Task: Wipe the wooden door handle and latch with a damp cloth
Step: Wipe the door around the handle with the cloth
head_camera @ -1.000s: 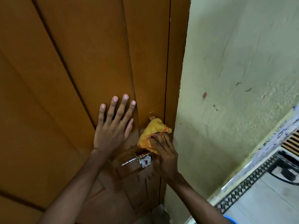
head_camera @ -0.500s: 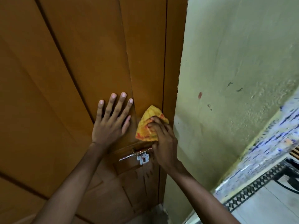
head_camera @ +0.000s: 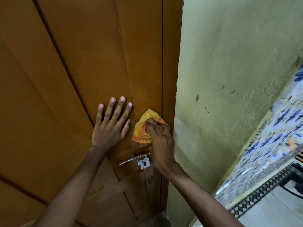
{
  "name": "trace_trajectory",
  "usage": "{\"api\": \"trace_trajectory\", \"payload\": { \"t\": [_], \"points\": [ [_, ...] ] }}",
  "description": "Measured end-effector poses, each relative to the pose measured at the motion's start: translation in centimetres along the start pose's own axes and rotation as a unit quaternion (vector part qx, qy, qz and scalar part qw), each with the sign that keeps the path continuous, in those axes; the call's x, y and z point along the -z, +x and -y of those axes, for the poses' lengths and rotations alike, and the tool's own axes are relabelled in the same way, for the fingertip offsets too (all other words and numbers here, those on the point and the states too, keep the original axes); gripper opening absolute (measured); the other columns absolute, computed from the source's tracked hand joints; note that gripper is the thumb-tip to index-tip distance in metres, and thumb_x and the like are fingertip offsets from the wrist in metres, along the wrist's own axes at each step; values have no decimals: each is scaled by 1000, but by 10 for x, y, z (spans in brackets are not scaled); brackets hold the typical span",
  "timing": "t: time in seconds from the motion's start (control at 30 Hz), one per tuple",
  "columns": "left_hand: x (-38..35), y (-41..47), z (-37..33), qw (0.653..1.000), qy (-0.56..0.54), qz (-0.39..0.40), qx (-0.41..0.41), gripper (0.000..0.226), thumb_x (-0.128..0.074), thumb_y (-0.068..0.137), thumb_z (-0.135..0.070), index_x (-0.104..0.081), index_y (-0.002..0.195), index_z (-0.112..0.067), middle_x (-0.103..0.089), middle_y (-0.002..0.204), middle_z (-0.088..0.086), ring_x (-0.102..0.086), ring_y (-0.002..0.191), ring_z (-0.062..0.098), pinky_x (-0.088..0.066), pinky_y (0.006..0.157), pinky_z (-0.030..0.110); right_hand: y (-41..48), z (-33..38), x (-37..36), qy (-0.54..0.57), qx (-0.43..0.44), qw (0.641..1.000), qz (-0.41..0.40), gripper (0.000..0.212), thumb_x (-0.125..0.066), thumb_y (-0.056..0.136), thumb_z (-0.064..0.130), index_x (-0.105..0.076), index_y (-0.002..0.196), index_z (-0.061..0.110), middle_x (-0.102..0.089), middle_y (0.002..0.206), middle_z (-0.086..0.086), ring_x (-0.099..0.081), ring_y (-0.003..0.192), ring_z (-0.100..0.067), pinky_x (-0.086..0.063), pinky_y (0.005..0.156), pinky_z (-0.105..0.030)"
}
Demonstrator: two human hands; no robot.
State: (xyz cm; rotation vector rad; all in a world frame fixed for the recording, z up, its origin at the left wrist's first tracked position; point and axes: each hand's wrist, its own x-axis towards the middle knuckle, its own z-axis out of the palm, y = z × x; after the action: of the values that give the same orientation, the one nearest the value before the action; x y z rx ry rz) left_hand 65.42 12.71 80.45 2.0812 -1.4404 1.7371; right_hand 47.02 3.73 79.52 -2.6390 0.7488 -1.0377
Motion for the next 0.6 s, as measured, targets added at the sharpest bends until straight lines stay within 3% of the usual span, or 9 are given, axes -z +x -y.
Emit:
{"api": "trace_trajectory", "payload": {
  "t": [0.1,0.3,0.5,0.6],
  "points": [
    [0,0,0,1000,-4,-3,-3,63,-46,102,-46,-30,157,-20,-26,162,10,-23,149,32,-15,120,52,1,-12,4,-35,31,999,-2,76,-80,61,-2,-57,129,22,-57,139,3,-57,117,-32,-58,81,-43],
    [-2,-1,1,1000,-10,0,1,63,-45,102,-46,-30,157,-21,-26,162,10,-19,150,31,-14,120,52,-4,-18,0,57,-19,998,-21,81,-81,60,-8,-54,132,18,-58,137,-4,-54,124,-32,-55,92,-44],
    [-1,-1,1,1000,-8,-9,-1,62,-46,102,-45,-32,156,-20,-29,161,10,-23,149,32,-17,120,52,-16,-23,-4,73,8,997,-26,75,-79,63,-7,-56,131,17,-58,136,-5,-54,125,-31,-51,95,-39],
    [-2,0,1,1000,-10,-12,-1,62,-47,101,-44,-32,156,-20,-29,161,10,-23,149,32,-17,120,52,-21,-31,-10,126,-44,990,-36,66,-74,72,-5,-56,131,19,-60,133,-5,-54,124,-25,-53,98,-39]
  ]
}}
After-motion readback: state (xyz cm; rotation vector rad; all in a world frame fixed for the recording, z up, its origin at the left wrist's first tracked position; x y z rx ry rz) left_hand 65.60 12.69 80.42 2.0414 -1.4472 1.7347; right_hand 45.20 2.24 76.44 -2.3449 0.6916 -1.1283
